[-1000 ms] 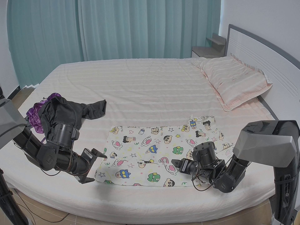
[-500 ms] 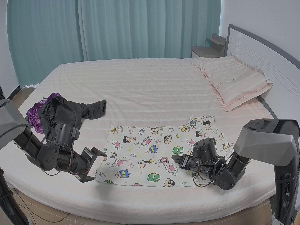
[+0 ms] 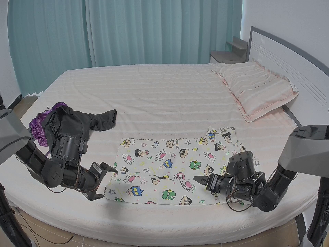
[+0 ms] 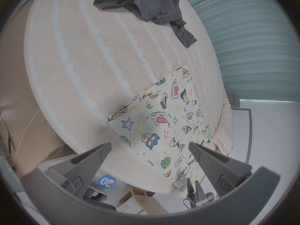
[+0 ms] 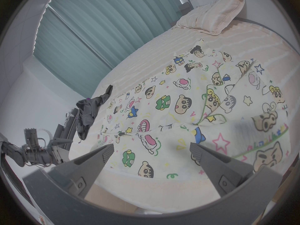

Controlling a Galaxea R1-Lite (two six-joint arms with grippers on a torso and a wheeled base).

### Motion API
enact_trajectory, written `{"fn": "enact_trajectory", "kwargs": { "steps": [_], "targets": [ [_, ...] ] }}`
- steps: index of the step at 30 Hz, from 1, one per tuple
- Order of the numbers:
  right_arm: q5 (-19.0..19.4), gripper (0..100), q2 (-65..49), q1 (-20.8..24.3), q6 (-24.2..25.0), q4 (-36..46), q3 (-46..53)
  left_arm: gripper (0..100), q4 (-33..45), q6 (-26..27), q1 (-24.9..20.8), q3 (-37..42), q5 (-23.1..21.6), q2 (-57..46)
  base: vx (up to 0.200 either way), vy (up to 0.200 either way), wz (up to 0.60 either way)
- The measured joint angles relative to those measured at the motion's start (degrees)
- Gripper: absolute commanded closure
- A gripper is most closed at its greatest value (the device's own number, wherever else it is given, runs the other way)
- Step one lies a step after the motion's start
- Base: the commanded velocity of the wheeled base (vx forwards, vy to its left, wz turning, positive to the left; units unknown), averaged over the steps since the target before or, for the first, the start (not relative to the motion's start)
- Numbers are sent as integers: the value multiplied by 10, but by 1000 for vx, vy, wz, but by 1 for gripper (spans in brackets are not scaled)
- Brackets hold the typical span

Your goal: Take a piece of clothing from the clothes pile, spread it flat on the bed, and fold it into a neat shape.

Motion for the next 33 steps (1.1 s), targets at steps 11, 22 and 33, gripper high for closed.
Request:
{"fn": "enact_trajectory", "kwargs": {
  "steps": [11, 22, 33],
  "targets": [
    [7, 0, -45, -92, 51, -72, 98, 0, 0, 0, 0, 0, 0, 0, 0, 0, 0],
    [0, 0, 58, -134, 52, -255, 169, 0, 0, 0, 0, 0, 0, 1, 0, 0, 0],
    [-2, 0, 140, -148, 53, -327, 199, 0, 0, 0, 0, 0, 0, 1, 0, 0, 0]
  ]
}}
